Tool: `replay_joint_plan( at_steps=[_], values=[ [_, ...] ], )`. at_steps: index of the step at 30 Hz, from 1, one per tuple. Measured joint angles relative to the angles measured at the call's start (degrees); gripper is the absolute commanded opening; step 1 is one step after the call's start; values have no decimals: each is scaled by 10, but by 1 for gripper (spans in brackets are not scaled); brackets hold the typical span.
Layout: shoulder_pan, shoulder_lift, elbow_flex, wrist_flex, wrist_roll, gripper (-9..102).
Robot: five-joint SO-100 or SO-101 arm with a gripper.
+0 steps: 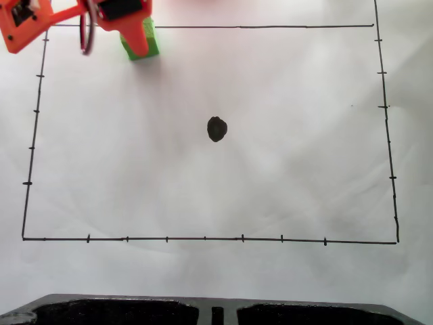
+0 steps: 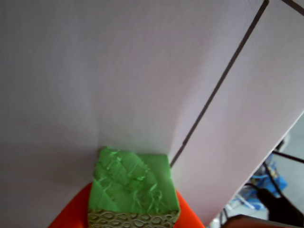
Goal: Grasp the colored block, Place it on the black dot, and then return the arm to the default position.
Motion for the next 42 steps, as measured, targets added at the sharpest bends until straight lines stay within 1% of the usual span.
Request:
replay_joint_plan(
  at_steps=[6,9,12,15,19,25,33,36,42],
  values=[
    [-8,16,3,-1,15,8],
    [-10,32,-3,31,36,8],
    [-16,36,-48,82,97,8],
    [-59,27,-120,134,170,8],
    [-120,-11,-205,157,284,8],
    [-223,-69,-266,149,400,9],
    [-324,-170,-323,126,521,9],
    [-348,-199,-331,108,542,9],
    [-365,-243,-335,80,557,9]
  ],
)
